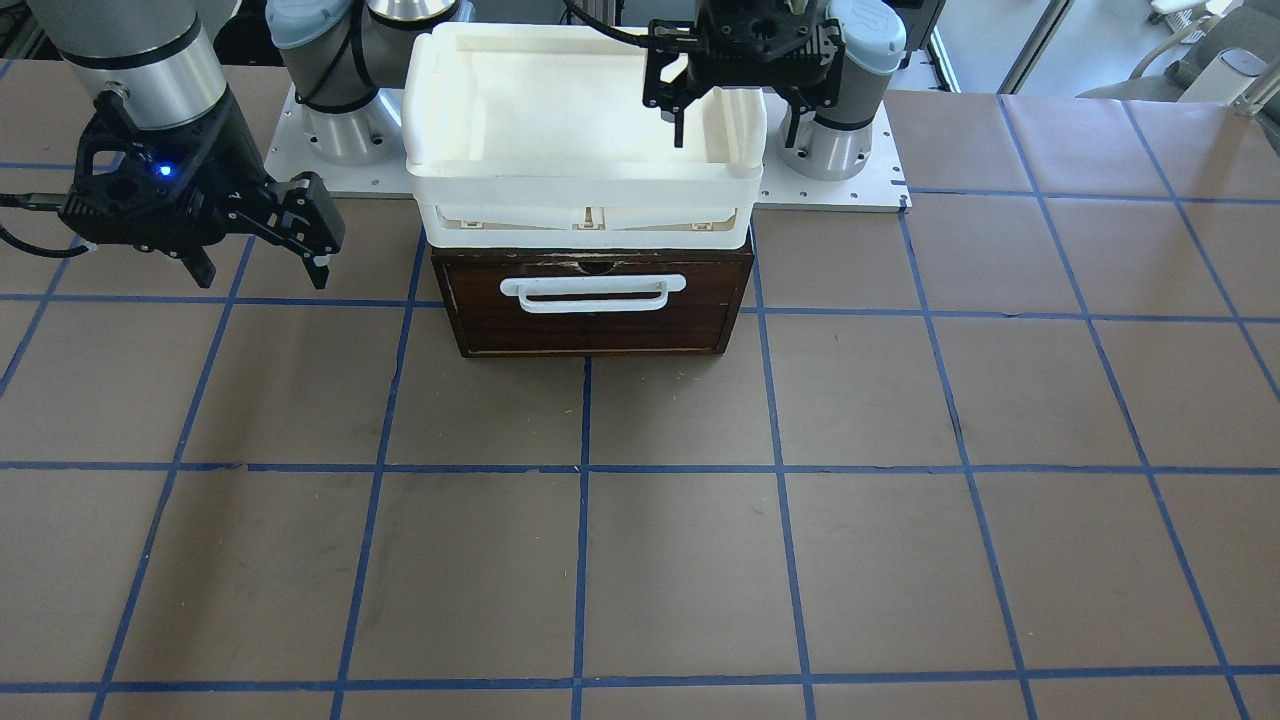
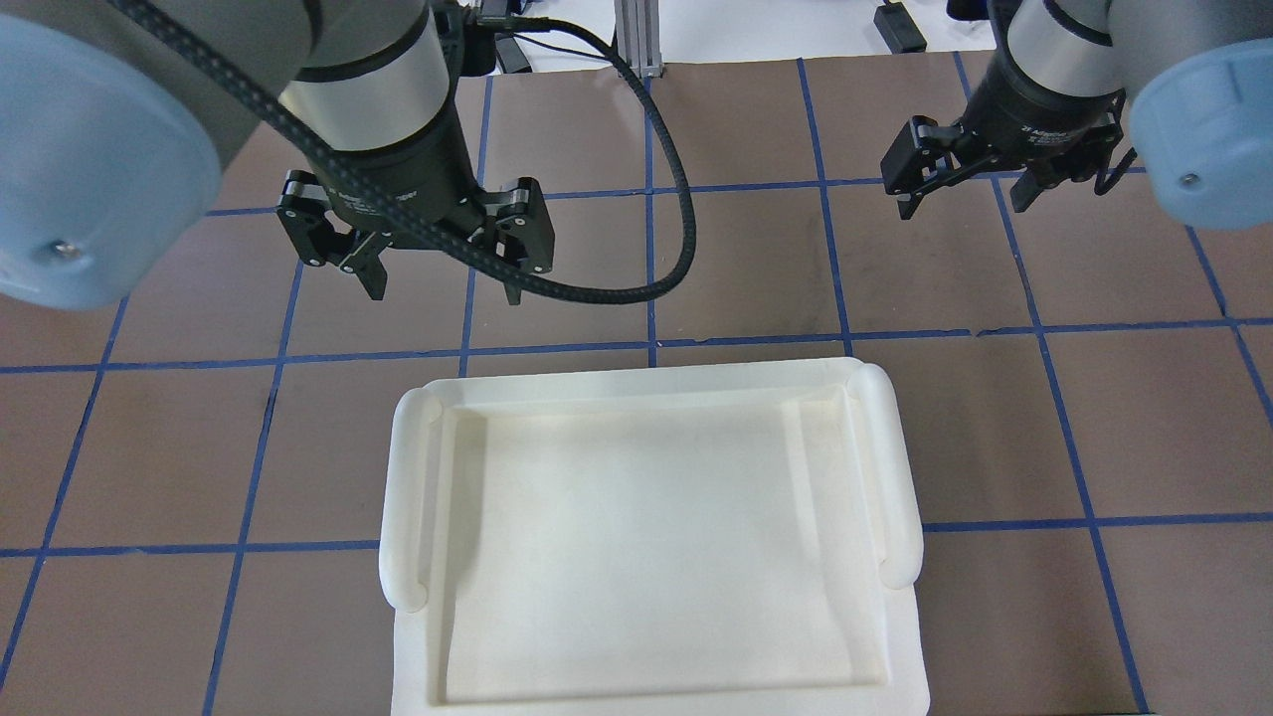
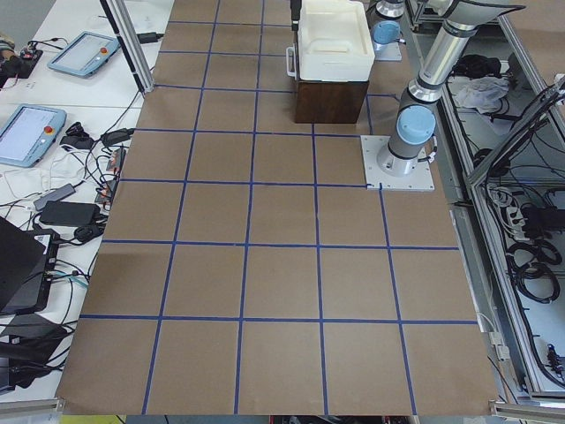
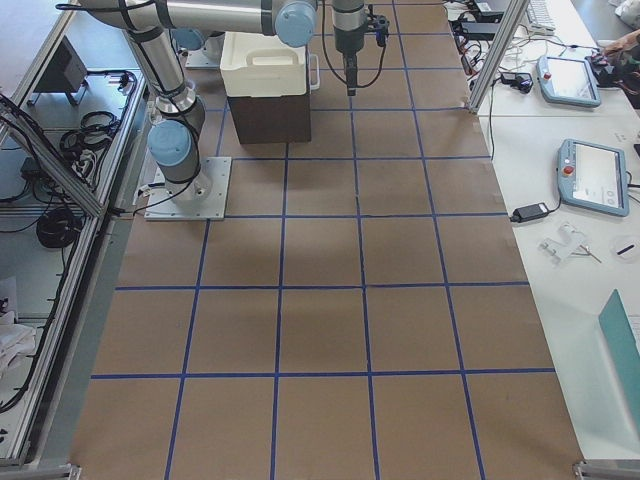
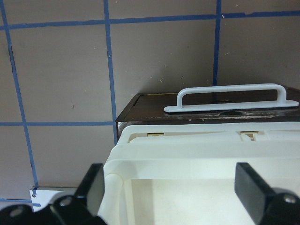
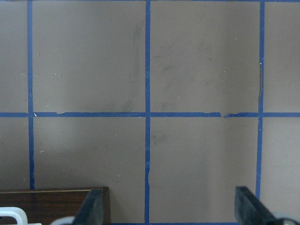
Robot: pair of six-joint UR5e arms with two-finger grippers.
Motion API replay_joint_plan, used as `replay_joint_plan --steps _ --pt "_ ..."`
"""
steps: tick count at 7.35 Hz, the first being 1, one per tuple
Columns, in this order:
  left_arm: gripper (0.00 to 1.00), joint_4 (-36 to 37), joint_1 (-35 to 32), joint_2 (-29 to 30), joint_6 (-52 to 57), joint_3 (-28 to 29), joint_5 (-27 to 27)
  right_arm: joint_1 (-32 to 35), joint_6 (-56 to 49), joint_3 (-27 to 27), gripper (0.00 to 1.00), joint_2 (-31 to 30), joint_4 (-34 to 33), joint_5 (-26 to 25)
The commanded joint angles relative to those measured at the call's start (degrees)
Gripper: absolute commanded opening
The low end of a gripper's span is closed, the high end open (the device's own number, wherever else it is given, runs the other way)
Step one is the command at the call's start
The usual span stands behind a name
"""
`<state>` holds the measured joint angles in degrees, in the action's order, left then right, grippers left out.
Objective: Put scissors in drawer and close it
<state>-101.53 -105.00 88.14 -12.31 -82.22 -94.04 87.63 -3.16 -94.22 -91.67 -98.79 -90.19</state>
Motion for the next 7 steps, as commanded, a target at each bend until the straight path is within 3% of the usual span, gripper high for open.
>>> replay_joint_plan --steps 1,3,7 --pt "0.98 2.0 9.1 -1.4 8.1 -0.1 0.0 0.0 -0.1 0.0 1.0 0.1 -0.2 0.0" --pt "1.0 12.0 12.2 -0.2 9.1 -0.7 0.4 0.0 -0.1 -0.1 1.0 0.1 -0.3 0.0" --pt "1.0 10.5 13.2 -1.0 9.8 -2.0 5.5 0.0 -0.4 0.0 1.0 -0.2 0.3 0.0"
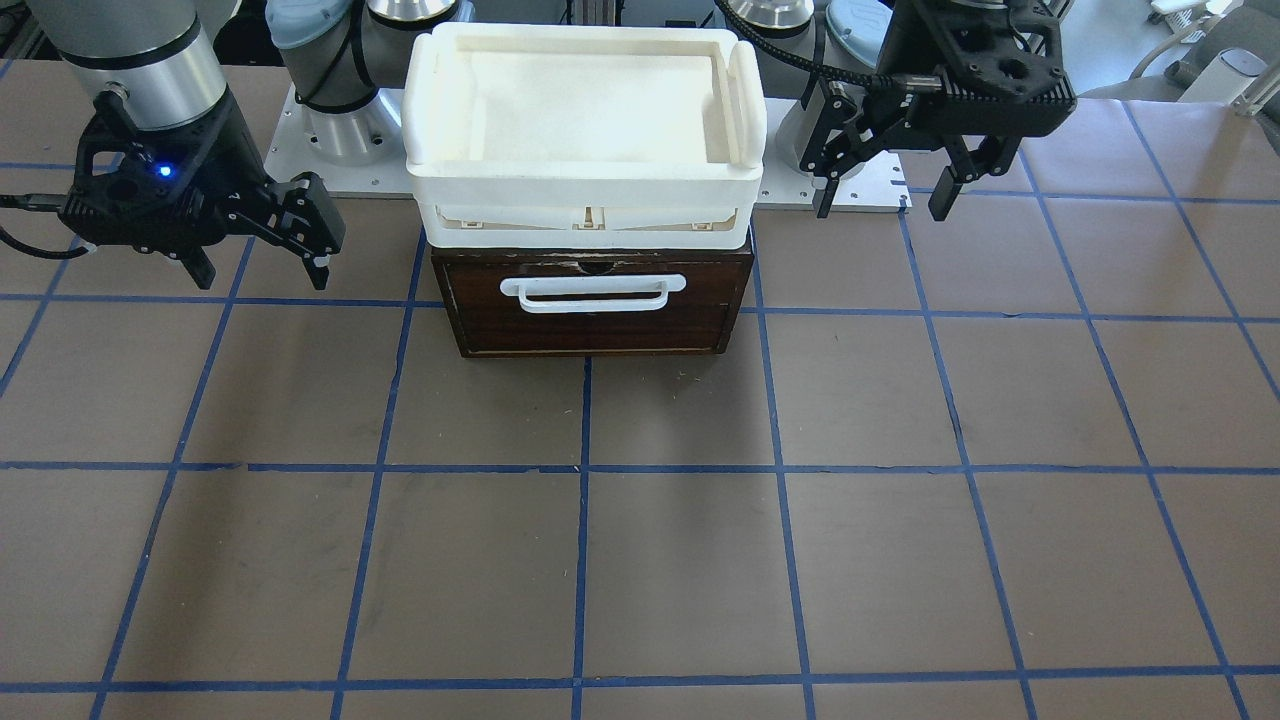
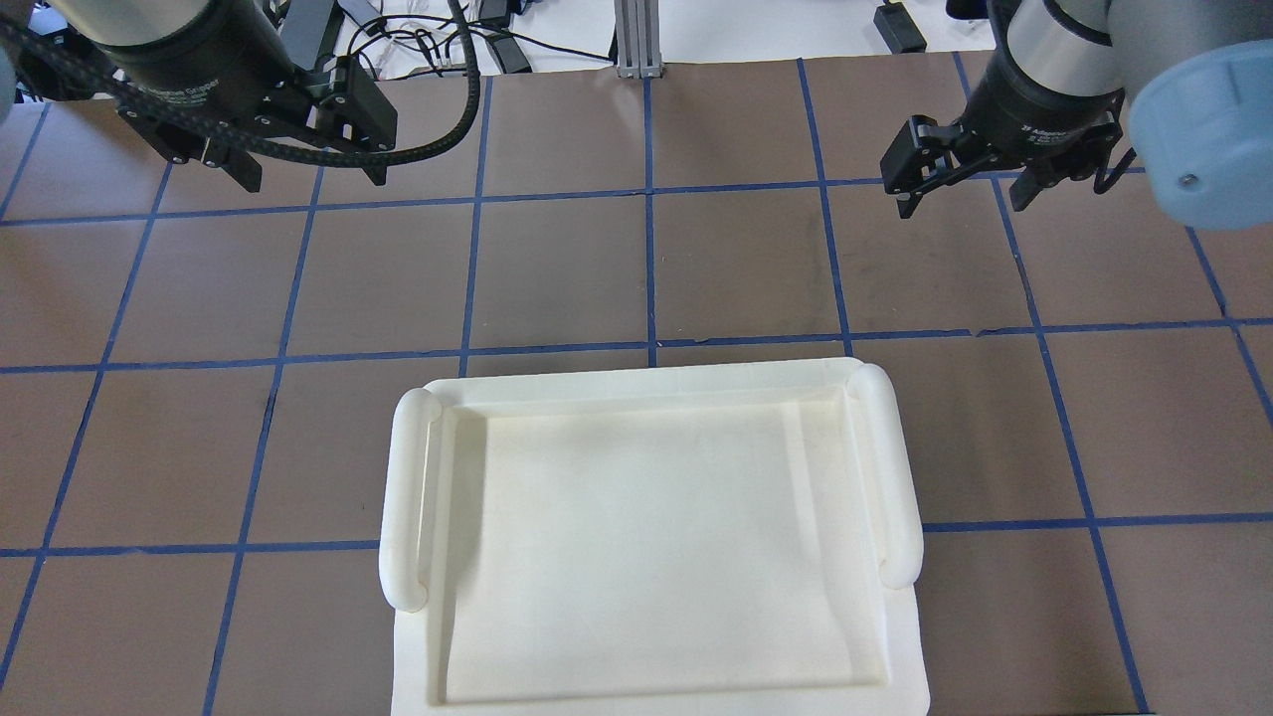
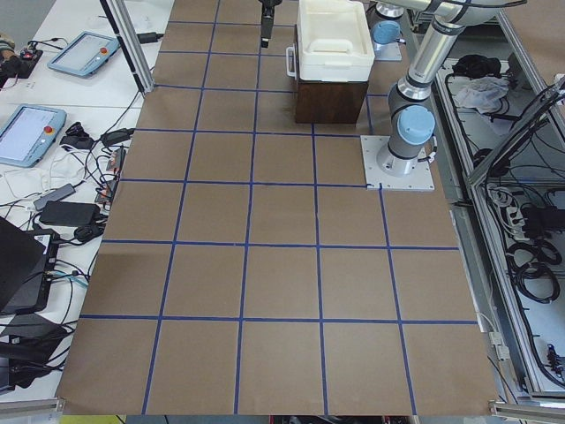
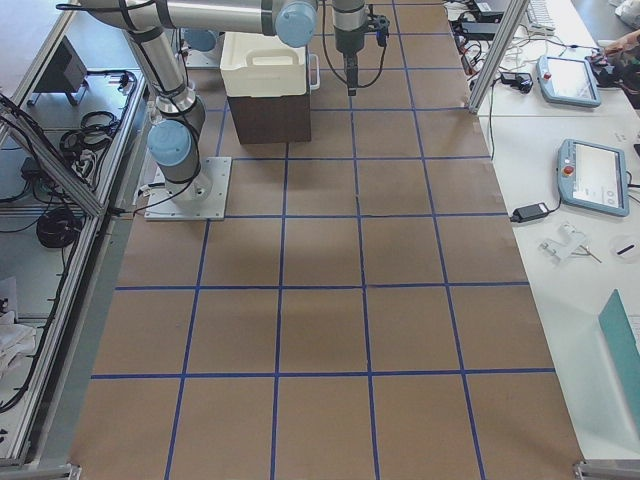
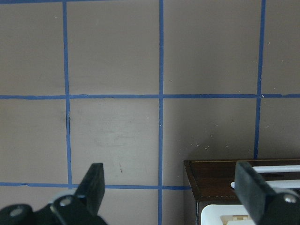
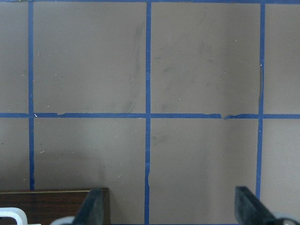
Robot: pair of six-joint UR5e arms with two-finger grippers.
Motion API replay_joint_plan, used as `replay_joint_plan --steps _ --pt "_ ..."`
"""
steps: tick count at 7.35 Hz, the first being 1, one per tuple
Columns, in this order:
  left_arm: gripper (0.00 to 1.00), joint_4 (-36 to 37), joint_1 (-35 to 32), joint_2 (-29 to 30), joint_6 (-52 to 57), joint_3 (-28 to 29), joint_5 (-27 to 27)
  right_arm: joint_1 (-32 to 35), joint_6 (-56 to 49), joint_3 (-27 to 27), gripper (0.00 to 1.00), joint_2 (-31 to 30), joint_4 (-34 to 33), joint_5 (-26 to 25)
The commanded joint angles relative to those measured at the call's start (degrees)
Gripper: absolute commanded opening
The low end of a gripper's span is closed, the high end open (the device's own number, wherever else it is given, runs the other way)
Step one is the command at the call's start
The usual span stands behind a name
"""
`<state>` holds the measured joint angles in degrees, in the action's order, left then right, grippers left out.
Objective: Put scissors in drawer and close it
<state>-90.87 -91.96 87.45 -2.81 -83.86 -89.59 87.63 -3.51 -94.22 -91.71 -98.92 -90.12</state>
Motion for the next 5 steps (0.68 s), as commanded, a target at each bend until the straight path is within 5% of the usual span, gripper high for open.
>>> replay_joint_plan --steps 1,5 --pt "1.0 0.1 0.2 -0.3 0.2 -0.4 0.9 0.0 -0.3 0.0 1.0 -0.1 0.6 0.1" --pt "1.0 -0.2 -0.1 0.8 -0.4 -0.7 -1.9 0.0 -0.1 0.0 1.0 -0.2 0.5 -0.1"
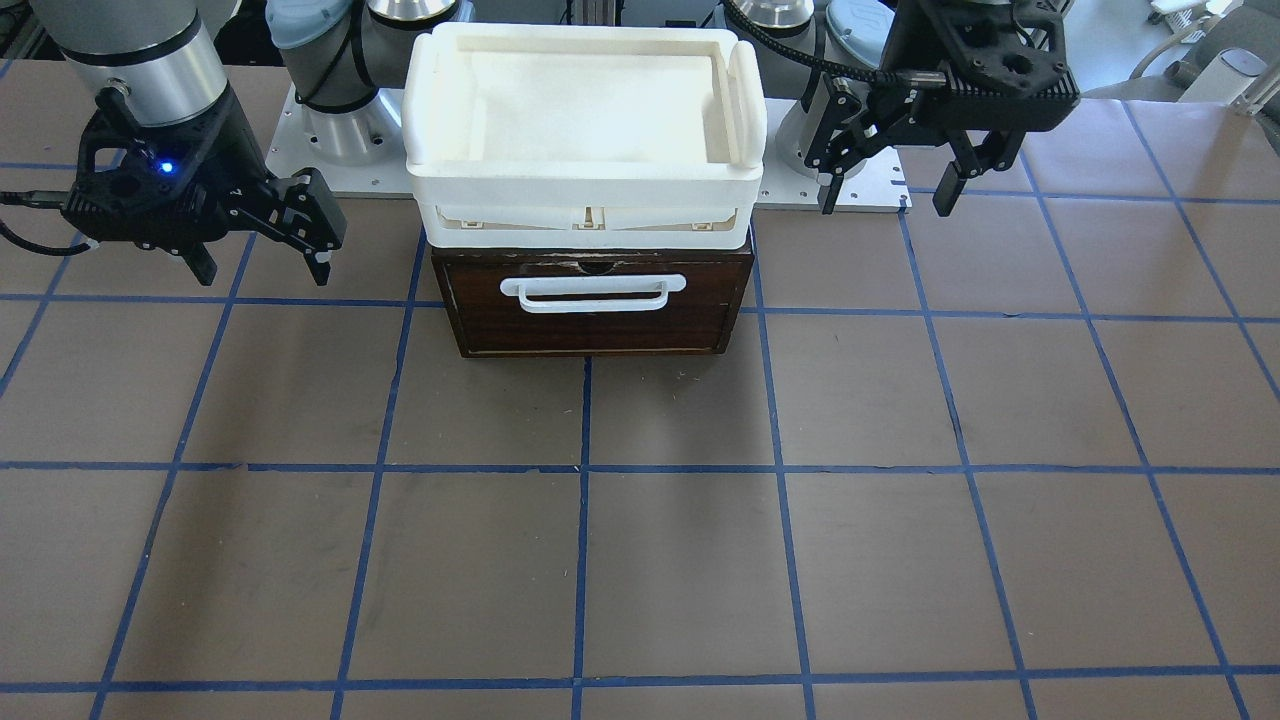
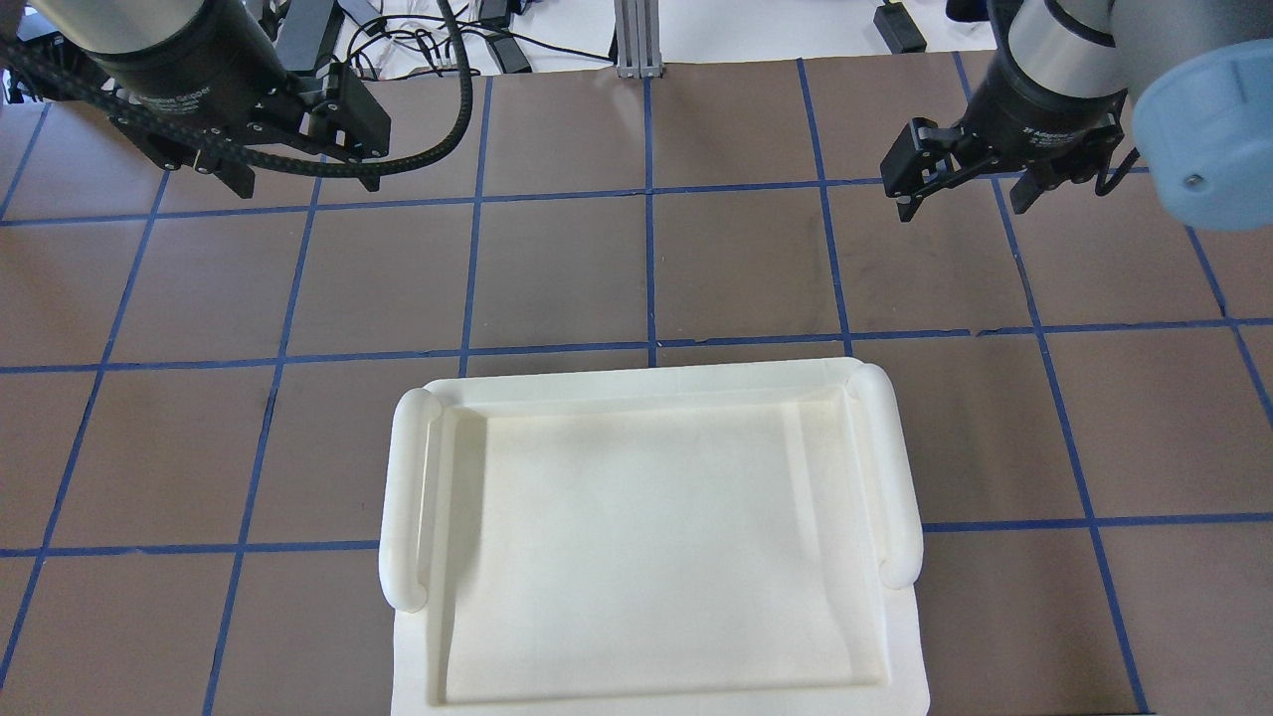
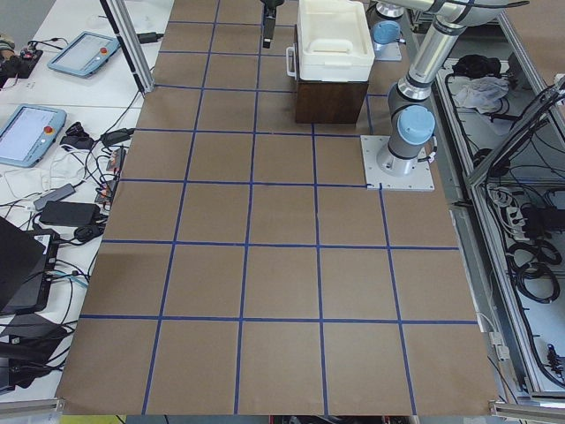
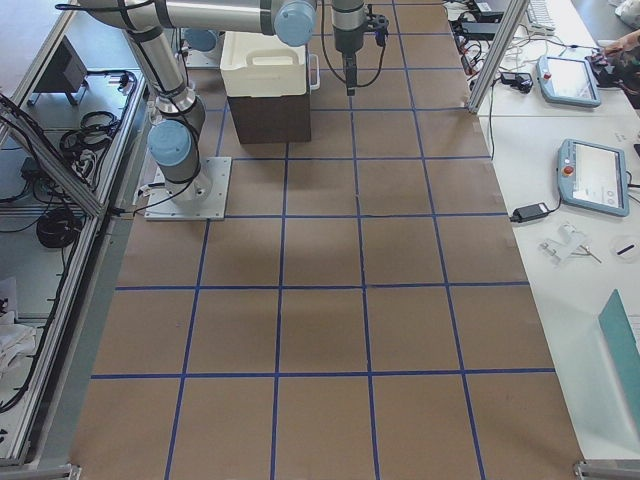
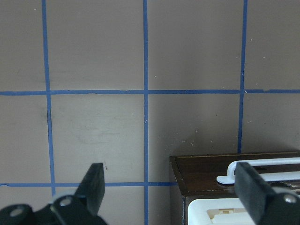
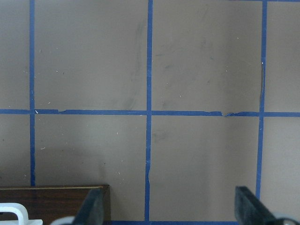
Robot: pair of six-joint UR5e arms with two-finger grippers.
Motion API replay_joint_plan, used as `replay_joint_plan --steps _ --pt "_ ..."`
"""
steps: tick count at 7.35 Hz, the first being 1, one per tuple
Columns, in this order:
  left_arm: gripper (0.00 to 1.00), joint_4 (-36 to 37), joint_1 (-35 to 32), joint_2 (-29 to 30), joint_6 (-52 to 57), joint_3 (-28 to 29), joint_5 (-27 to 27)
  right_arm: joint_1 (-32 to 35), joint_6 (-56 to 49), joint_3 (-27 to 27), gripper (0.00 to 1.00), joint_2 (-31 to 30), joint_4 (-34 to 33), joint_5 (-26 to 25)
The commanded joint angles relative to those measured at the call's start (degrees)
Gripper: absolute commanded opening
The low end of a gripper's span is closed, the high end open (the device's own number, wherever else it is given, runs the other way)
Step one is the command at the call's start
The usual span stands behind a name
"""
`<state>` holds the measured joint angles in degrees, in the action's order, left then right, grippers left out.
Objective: Put scissors in drawer and close it
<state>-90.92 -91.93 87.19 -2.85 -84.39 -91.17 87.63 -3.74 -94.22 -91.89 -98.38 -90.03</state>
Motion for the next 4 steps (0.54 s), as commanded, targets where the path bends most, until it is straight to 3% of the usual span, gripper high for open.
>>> replay_joint_plan --steps 1,4 --pt "1.0 0.5 -0.1 1.8 -0.6 -0.9 -0.4 0.0 0.1 0.0 1.0 0.0 -0.1 -0.1" --pt "1.0 0.4 2.4 2.5 0.3 -1.1 0.0 0.0 0.2 0.0 1.0 0.1 -0.1 -0.1"
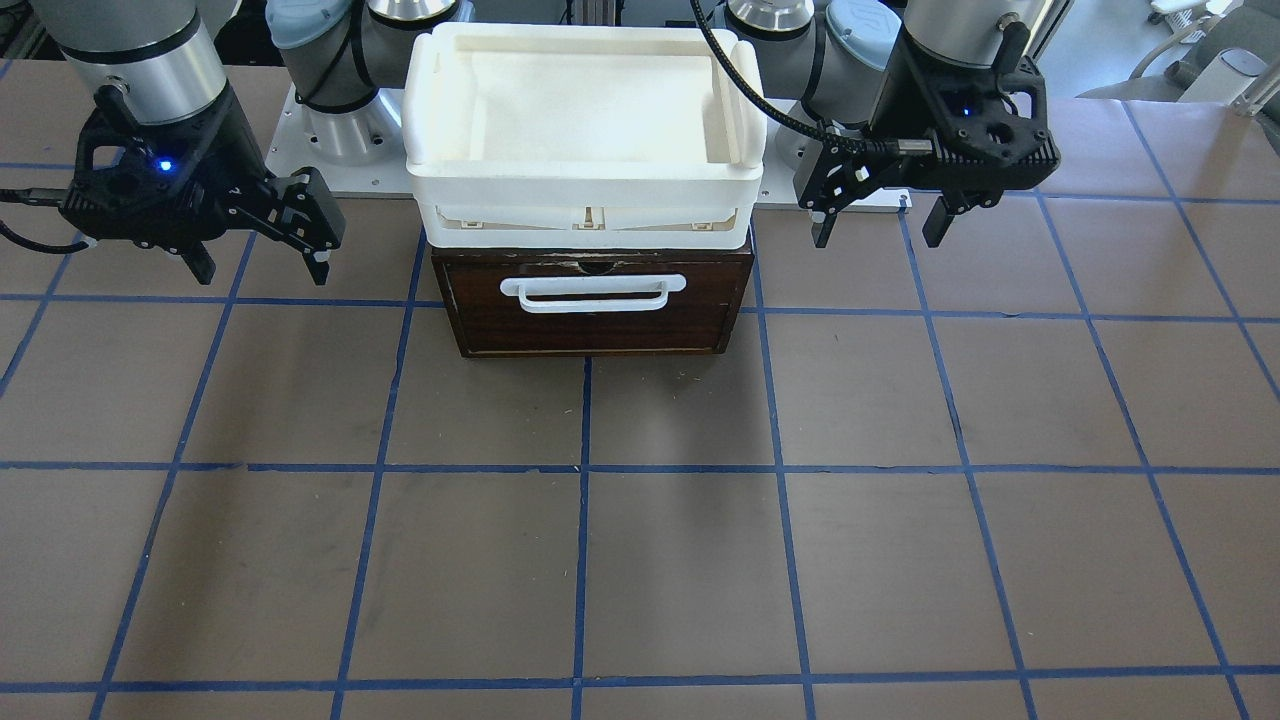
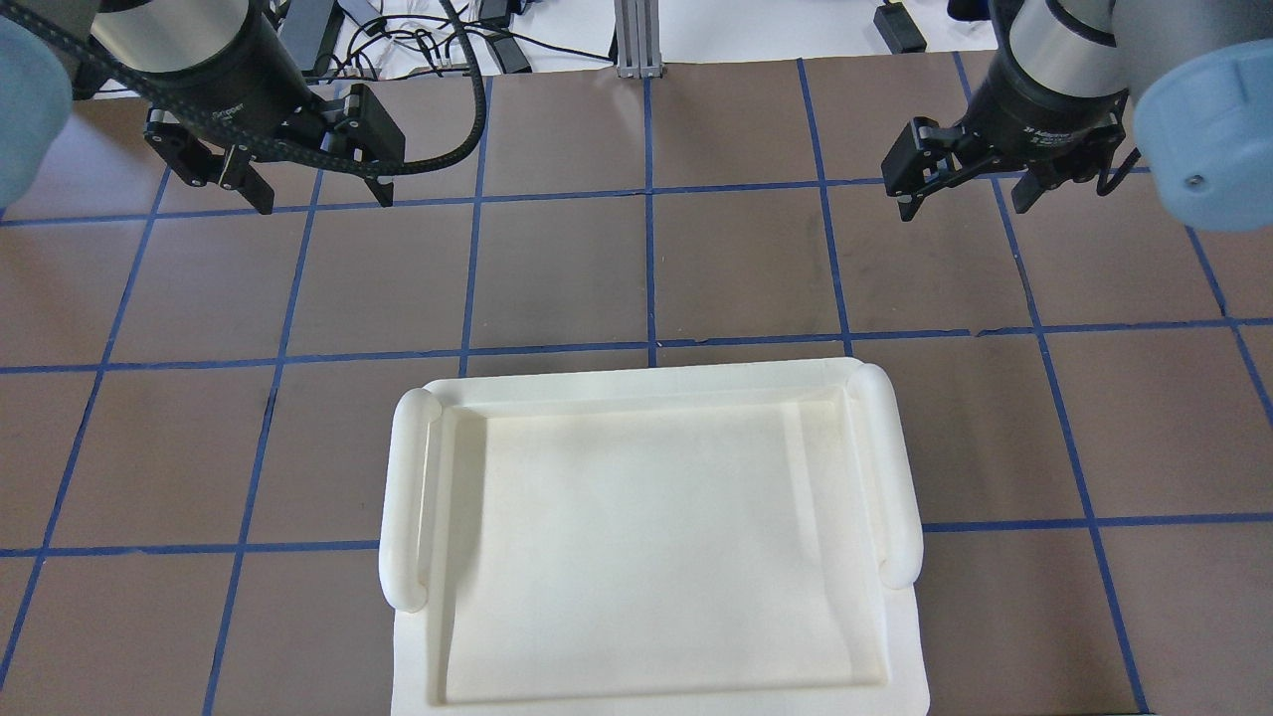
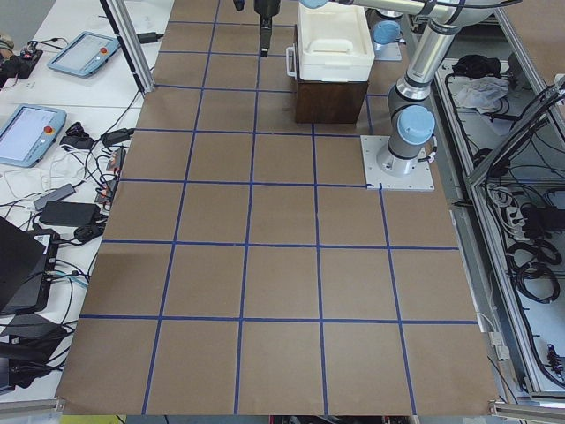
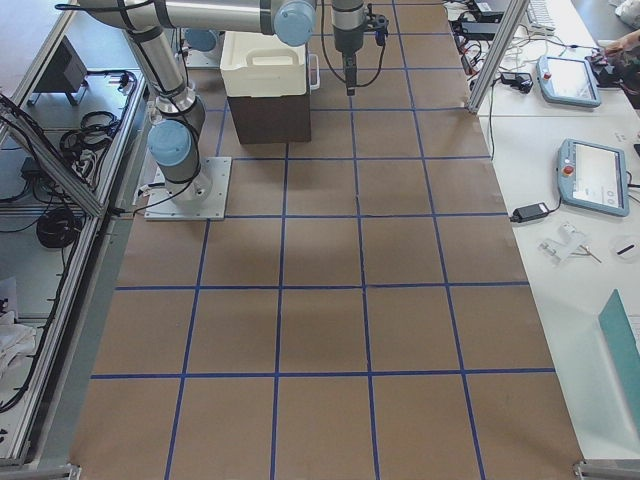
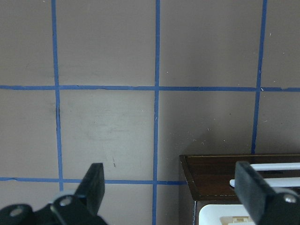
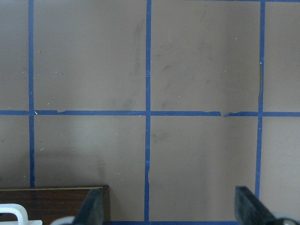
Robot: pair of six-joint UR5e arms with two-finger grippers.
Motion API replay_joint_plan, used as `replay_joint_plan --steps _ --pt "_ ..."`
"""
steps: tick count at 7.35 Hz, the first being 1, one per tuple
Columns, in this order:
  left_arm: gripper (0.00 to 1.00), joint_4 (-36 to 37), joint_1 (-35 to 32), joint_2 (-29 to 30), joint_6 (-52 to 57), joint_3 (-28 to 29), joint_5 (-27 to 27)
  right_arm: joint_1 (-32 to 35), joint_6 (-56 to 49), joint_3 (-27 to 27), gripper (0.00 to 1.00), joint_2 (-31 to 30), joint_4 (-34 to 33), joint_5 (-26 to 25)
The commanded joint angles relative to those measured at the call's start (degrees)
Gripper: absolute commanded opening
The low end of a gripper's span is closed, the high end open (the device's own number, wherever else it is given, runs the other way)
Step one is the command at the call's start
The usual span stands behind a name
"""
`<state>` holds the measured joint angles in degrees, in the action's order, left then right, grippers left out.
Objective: Put scissors in drawer and close it
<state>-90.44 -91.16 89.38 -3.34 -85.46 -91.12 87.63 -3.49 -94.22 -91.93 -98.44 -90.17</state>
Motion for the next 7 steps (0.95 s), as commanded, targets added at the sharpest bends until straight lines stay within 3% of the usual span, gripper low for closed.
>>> replay_joint_plan --steps 1,7 --pt "1.0 -0.5 3.9 0.1 0.8 -0.2 0.0 0.0 0.0 -0.1 1.0 0.3 -0.2 0.2" --pt "1.0 -0.5 3.7 -0.8 0.7 -0.4 0.3 0.0 -0.1 -0.1 1.0 0.4 -0.8 0.3"
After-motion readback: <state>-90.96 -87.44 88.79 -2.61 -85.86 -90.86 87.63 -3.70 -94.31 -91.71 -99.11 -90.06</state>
